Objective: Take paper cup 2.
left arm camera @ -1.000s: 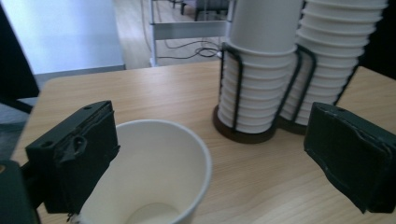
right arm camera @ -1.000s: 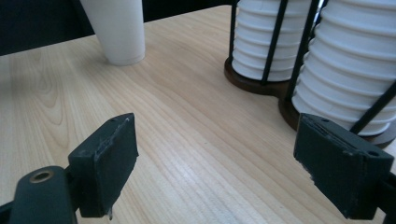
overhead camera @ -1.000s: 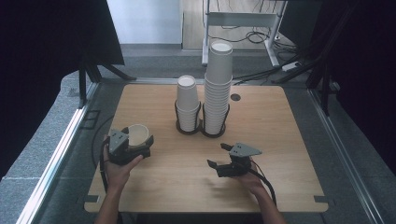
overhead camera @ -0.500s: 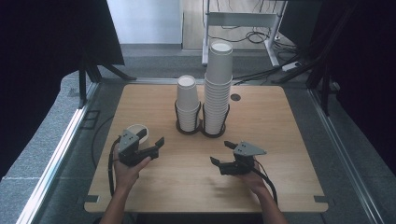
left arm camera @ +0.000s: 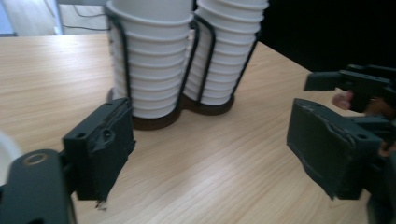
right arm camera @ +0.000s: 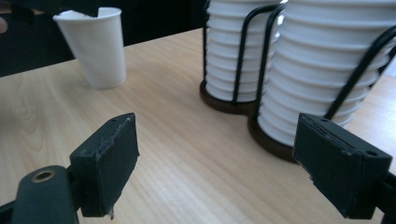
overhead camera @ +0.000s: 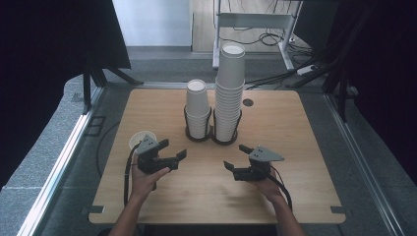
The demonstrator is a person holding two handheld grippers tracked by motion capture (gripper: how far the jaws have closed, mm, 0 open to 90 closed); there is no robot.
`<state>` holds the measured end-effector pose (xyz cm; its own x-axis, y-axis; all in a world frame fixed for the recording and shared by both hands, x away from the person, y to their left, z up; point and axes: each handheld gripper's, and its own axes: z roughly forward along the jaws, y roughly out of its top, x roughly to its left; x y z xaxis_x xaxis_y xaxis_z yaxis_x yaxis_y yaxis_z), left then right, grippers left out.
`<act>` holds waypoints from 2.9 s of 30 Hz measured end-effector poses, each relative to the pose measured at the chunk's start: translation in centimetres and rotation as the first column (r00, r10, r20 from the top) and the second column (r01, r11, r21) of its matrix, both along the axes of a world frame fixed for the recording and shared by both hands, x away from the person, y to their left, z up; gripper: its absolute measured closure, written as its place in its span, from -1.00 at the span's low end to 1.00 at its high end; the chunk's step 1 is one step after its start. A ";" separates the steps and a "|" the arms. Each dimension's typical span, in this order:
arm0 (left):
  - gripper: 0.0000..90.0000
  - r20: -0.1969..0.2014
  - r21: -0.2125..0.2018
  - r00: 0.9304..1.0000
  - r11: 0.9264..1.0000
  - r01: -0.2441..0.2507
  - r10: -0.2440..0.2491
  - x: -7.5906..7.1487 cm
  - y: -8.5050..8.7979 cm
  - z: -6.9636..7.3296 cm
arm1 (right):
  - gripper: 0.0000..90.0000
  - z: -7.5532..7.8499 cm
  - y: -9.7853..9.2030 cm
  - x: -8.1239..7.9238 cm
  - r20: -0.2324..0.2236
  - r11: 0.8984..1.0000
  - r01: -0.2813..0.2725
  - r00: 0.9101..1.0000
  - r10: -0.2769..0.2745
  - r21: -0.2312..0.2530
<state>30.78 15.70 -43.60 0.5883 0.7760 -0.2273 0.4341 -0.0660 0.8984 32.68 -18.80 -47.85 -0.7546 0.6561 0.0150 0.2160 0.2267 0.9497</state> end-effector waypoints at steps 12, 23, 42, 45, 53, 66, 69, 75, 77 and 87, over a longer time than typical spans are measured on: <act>-0.66 0.032 -0.024 0.997 0.997 0.075 -0.074 1.7 -2.4 2.3 | -0.68 2.4 -1.5 1.9 0.018 0.998 0.057 0.998 -0.057 0.032; -0.64 0.048 0.011 0.993 0.994 0.105 -0.105 3.6 -4.1 4.1 | -0.69 4.2 -2.0 3.8 0.014 0.996 0.083 0.996 -0.084 0.024; -0.64 0.063 0.030 0.988 0.990 0.139 -0.141 6.5 -5.9 6.1 | -0.86 7.2 -1.8 7.3 0.002 0.995 0.096 0.995 -0.096 0.031; -0.65 0.061 0.032 0.987 0.989 0.147 -0.149 6.7 -6.0 6.4 | -0.88 7.4 -1.7 7.5 -0.005 0.995 0.094 0.996 -0.094 0.030; -0.66 0.072 0.045 0.990 0.992 0.117 -0.120 7.3 -6.4 7.2 | -0.94 8.1 -1.4 8.4 -0.004 0.995 0.098 0.995 -0.098 0.036; -0.66 0.090 -0.006 0.990 0.994 0.113 -0.112 8.8 -6.3 9.0 | -0.98 9.8 -1.1 9.8 -0.007 0.994 0.102 0.995 -0.102 0.039; -0.66 0.107 -0.009 0.988 0.994 0.113 -0.111 9.2 -6.4 9.3 | -1.00 10.1 -0.9 10.2 -0.009 0.994 0.108 0.994 -0.108 0.032; -0.66 0.129 -0.005 0.984 0.993 0.122 -0.120 10.0 -6.9 10.2 | -1.00 11.0 -0.4 11.0 -0.003 0.993 0.113 0.994 -0.113 0.044; -0.66 0.133 -0.004 0.983 0.992 0.125 -0.123 10.3 -7.1 10.6 | -1.00 11.3 -0.2 11.4 -0.003 0.993 0.109 0.994 -0.109 0.048; -0.67 0.141 -0.019 0.982 0.991 0.129 -0.126 11.6 -8.0 12.3 | -1.00 13.5 1.3 12.7 0.014 0.993 0.077 0.997 -0.079 0.087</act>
<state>42.36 7.71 -31.35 0.7095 0.6871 -0.1564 0.2941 -0.0870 0.9518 45.39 -17.52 -34.39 -0.7018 0.7097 0.0616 0.2130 0.1265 0.9688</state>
